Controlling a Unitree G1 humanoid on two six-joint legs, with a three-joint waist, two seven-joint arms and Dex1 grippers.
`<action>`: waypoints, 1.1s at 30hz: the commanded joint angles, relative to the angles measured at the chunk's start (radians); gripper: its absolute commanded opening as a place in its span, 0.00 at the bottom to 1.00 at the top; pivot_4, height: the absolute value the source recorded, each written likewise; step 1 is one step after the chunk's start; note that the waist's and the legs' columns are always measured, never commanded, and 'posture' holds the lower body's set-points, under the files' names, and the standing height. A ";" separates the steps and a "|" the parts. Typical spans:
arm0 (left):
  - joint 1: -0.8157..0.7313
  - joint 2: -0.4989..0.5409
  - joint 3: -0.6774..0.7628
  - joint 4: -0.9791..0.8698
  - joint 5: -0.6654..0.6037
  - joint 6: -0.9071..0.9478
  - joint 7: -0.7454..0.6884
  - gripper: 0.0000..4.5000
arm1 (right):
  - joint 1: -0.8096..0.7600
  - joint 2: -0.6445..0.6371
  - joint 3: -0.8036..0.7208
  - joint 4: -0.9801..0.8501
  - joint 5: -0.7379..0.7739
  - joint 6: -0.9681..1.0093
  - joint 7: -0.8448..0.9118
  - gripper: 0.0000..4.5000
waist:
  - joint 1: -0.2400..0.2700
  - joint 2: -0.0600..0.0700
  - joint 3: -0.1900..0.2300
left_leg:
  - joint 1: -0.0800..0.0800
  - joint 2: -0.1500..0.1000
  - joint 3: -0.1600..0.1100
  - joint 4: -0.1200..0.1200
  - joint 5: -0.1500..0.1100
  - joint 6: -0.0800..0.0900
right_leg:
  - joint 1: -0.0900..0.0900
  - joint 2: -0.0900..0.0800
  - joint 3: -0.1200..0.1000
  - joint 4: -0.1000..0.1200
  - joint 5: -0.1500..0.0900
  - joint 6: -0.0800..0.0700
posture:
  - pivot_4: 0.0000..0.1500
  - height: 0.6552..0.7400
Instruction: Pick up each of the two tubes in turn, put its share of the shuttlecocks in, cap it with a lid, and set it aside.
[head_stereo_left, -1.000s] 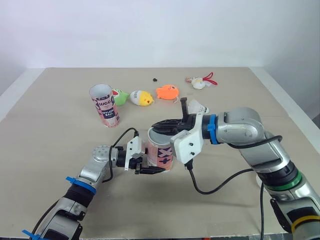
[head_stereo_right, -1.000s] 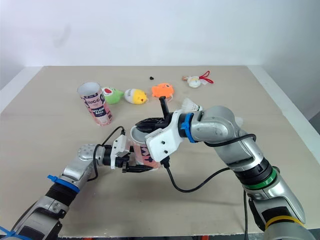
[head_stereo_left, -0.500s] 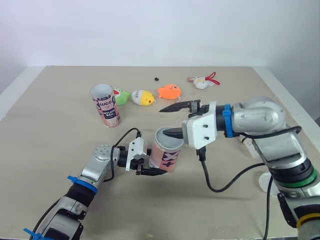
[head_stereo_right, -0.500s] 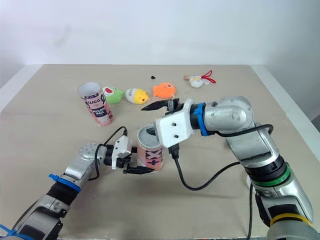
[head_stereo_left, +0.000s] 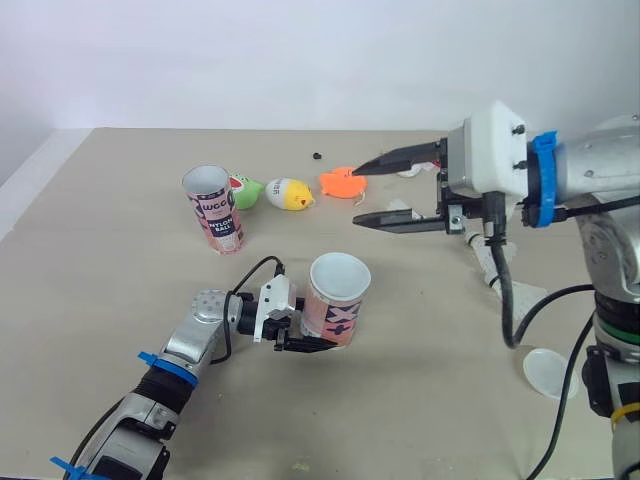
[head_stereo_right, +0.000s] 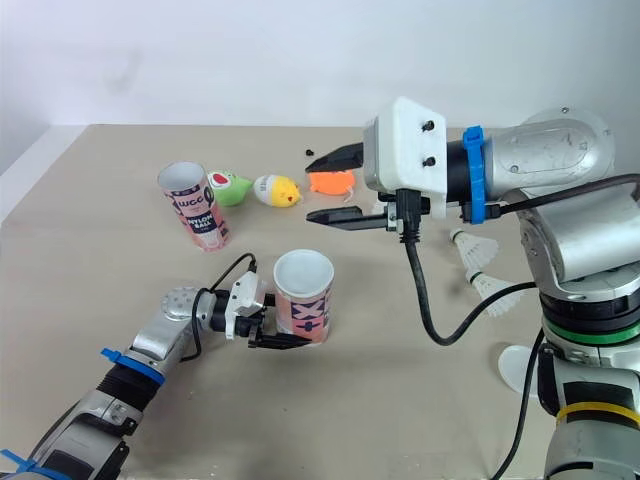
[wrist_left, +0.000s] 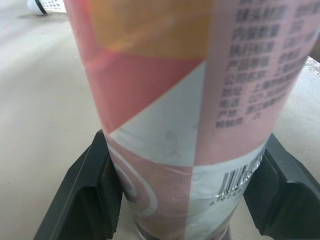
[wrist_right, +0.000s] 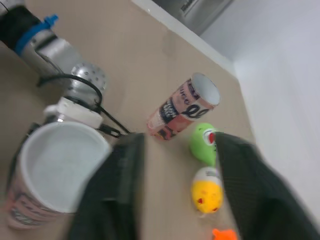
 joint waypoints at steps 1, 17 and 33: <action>0.043 0.010 -0.045 0.074 0.079 0.022 0.018 0.62 | 0.009 -0.015 0.002 -0.055 0.055 0.034 0.029 0.06 | 0.000 0.000 0.000 | 0.000 0.000 0.000 0.000 0.000 0.000 | 0.000 0.000 0.000 0.000 0.000 0.001 | 1.00 1.00; 0.055 0.026 -0.076 0.126 0.147 -0.095 0.036 0.62 | -0.069 0.005 0.245 0.015 -0.112 -0.117 0.193 0.01 | -0.001 0.001 0.000 | 0.000 -0.002 0.001 0.001 0.000 0.000 | 0.000 0.000 0.000 0.000 0.002 0.004 | 1.00 1.00; 0.033 0.005 -0.063 0.145 0.127 -0.097 0.046 0.62 | -0.055 0.058 0.497 0.145 -0.426 -0.474 0.318 0.01 | -0.004 0.000 -0.015 | 0.013 -0.001 0.001 0.001 0.000 0.000 | 0.008 0.000 0.000 0.000 -0.003 0.004 | 1.00 1.00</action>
